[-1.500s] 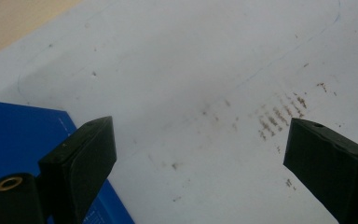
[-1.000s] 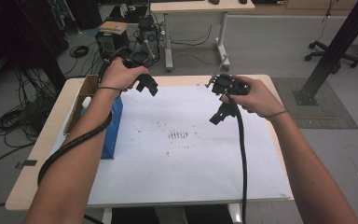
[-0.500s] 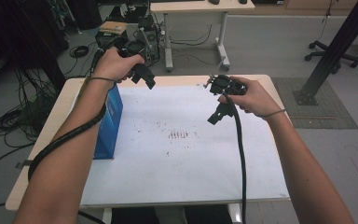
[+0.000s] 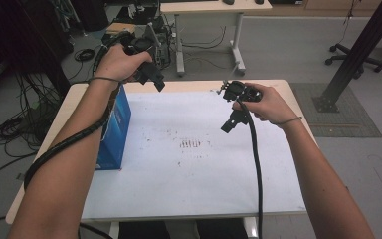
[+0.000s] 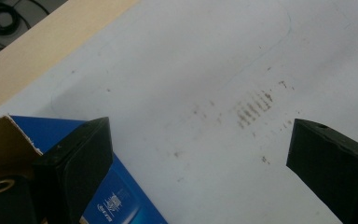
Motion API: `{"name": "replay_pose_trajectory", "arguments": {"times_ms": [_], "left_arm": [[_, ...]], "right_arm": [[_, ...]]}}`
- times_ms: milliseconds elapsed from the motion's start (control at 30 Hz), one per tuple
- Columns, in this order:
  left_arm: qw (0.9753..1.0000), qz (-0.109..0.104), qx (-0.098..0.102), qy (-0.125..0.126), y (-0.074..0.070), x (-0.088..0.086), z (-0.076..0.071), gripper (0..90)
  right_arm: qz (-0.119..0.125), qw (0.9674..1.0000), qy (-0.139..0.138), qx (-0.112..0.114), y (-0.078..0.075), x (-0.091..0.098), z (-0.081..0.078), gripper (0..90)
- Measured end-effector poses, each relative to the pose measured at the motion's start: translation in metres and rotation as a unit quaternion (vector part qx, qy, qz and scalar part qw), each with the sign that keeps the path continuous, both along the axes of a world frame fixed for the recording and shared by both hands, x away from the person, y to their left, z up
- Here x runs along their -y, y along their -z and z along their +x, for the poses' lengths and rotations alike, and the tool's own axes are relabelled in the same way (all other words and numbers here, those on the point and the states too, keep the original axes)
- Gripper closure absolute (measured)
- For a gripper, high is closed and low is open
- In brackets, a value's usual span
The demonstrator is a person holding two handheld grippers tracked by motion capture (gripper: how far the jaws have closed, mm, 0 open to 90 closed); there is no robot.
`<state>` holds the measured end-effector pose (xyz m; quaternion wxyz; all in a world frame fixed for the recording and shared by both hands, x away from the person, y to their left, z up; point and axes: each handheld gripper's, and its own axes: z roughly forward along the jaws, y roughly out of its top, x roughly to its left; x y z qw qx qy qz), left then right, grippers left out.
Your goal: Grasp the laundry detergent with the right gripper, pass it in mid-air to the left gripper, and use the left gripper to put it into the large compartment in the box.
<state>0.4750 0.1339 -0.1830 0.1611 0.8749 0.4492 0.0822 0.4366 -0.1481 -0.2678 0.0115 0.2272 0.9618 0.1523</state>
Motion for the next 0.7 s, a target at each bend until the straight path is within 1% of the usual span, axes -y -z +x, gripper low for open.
{"name": "replay_pose_trajectory", "arguments": {"times_ms": [200,433,700], "left_arm": [[1.0000,0.001,-0.002,0.002,0.0003,0.0009,-0.0009,6.9],[1.0000,0.000,-0.005,0.002,0.0044,0.0013,-0.0010,6.9],[1.0000,-0.004,-0.006,0.002,0.0065,0.0020,-0.0014,6.8]], "right_arm": [[0.001,1.0000,-0.002,0.001,0.0006,-0.0012,0.0001,3.9],[0.002,1.0000,-0.001,0.000,0.0007,-0.0019,-0.0011,4.0],[0.002,1.0000,0.003,-0.001,0.0008,-0.0002,-0.0012,4.0]]}}
